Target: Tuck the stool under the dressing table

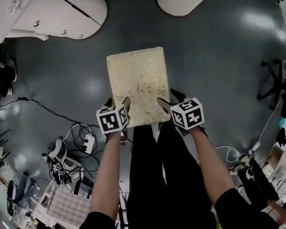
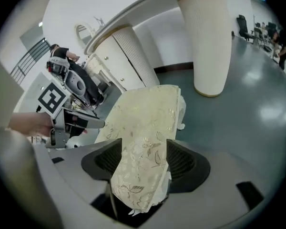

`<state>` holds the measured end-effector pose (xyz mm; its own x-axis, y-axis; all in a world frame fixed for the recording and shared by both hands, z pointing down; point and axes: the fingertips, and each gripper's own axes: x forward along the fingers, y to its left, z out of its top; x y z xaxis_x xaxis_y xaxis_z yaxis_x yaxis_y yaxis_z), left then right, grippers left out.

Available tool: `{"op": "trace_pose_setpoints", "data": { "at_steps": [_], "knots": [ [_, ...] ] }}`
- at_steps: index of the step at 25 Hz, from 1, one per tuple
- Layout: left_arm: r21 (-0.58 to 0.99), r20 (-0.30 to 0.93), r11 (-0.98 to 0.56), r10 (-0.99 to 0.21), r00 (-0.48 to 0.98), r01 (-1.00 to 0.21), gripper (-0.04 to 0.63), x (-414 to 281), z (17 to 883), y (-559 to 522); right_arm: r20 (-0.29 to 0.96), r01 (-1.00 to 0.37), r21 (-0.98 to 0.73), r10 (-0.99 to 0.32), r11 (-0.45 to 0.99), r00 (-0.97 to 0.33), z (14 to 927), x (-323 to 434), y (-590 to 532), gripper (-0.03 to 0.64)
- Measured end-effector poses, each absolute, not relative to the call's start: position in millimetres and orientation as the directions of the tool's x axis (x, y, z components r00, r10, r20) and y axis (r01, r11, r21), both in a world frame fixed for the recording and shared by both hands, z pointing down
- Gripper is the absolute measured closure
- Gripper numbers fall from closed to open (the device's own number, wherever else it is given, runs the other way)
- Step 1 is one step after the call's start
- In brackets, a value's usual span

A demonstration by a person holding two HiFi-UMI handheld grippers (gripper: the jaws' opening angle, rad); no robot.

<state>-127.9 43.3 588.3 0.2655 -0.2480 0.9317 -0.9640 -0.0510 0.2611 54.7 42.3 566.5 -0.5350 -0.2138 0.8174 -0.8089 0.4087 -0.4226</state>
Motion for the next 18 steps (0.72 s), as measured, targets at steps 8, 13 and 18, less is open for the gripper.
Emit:
{"op": "trace_pose_setpoints", "data": {
  "at_steps": [8,13,18],
  "knots": [
    [0.456,0.870,-0.044,-0.186,0.456,-0.889,0.164,-139.1,611.2,37.6,0.760,-0.771,-0.589,-0.157,0.244,-0.630,611.1,67.2,36.3,0.319],
    [0.575,0.809,-0.082,-0.093,0.581,-0.814,0.141,-132.2,626.9,42.8,0.704,-0.708,-0.683,-0.096,0.178,-0.703,629.6,64.5,39.2,0.310],
    [0.625,0.775,-0.083,-0.049,0.630,-0.776,0.140,-124.6,640.7,46.0,0.639,-0.642,-0.754,-0.073,0.140,-0.766,637.0,54.1,39.8,0.310]
  ]
}}
